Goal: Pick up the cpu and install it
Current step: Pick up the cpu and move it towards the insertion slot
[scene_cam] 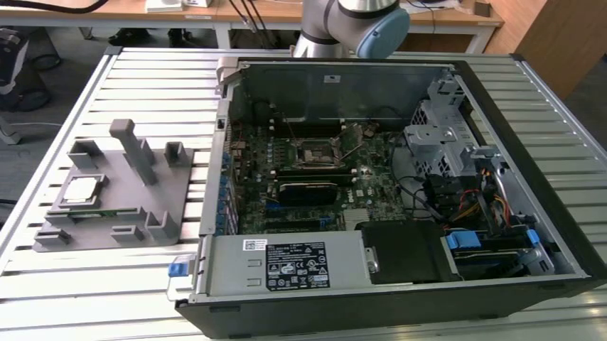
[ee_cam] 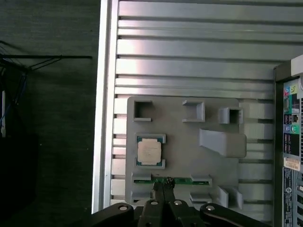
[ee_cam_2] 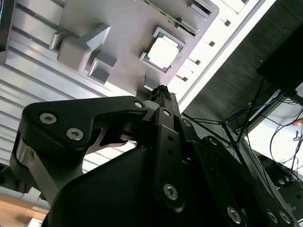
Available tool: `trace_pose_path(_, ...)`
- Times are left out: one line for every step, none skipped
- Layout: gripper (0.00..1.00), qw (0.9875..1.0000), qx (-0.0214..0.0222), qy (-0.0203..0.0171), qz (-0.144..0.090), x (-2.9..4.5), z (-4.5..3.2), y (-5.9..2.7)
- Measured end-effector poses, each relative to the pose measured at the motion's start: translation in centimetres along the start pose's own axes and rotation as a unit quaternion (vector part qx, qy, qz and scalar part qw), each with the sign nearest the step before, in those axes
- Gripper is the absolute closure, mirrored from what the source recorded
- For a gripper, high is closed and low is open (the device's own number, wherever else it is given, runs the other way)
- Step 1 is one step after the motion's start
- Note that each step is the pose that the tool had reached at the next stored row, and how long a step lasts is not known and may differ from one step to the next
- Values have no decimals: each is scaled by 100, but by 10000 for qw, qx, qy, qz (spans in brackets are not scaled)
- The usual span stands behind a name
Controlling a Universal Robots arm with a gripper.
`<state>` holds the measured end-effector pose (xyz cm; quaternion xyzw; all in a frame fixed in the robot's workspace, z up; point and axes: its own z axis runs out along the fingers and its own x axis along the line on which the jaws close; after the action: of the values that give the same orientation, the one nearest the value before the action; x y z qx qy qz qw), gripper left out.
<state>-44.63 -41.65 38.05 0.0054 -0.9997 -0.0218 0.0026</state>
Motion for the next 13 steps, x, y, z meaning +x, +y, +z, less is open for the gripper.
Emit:
trace_pose_path(89,10000,0,-1,32,14,2,0)
trace_pose_path(89,10000,4,-3,54,29,11,0)
trace_pose_path(89,10000,18,-4,73,46,25,-1)
trace_pose_path(89,10000,33,-6,89,54,35,-1)
trace_pose_path(83,9999,53,-5,91,54,41,-1)
trace_pose_path(77,9999,68,-4,91,54,47,-2)
trace_pose_path(77,9999,75,-4,91,54,56,-2)
trace_pose_path(71,9999,77,-4,91,54,68,-3)
trace_pose_path(65,9999,77,-5,92,55,86,-3)
trace_pose_path(59,9999,78,-4,92,54,102,-4)
trace_pose_path(59,9999,78,-4,93,54,118,-5)
trace_pose_path(53,9999,78,-4,93,54,132,-5)
trace_pose_path(47,9999,78,-3,93,54,146,-6)
